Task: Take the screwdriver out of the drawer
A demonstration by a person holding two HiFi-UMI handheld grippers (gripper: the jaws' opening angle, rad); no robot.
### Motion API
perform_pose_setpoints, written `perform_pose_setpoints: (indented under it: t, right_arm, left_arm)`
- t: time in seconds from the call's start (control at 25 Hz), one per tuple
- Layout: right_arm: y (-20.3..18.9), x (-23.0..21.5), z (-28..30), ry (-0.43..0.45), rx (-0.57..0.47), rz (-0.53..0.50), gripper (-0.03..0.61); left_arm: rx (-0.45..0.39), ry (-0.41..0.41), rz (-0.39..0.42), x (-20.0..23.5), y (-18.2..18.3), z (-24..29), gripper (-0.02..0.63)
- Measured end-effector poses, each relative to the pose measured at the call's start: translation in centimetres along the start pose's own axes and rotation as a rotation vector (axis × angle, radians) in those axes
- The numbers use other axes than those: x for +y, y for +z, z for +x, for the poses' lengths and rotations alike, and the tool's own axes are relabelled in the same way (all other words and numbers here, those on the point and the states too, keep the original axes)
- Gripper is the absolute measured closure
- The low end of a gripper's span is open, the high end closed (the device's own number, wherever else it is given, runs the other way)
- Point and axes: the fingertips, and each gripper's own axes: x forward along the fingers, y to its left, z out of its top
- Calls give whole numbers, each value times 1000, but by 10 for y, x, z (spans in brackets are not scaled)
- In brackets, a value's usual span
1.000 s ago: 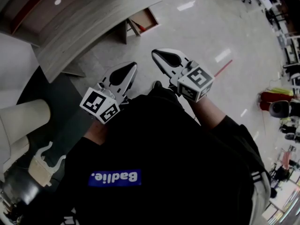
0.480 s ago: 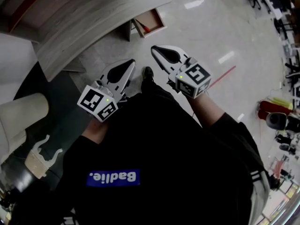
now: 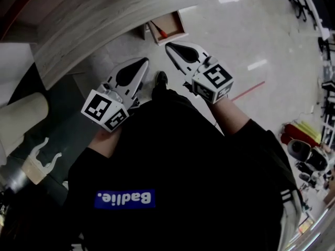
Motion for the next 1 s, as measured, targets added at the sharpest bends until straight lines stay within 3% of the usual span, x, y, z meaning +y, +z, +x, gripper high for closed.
perform_pose_setpoints:
  t: [0.52,1.0]
  right_arm:
    - [-41,-96,31,40,119,6,546]
    - [-102,-126,73,9,297,-17,546]
  left_arm:
    - [19,141,-4,35,10,65,612]
    - [9,180,-16,61,17,62,612]
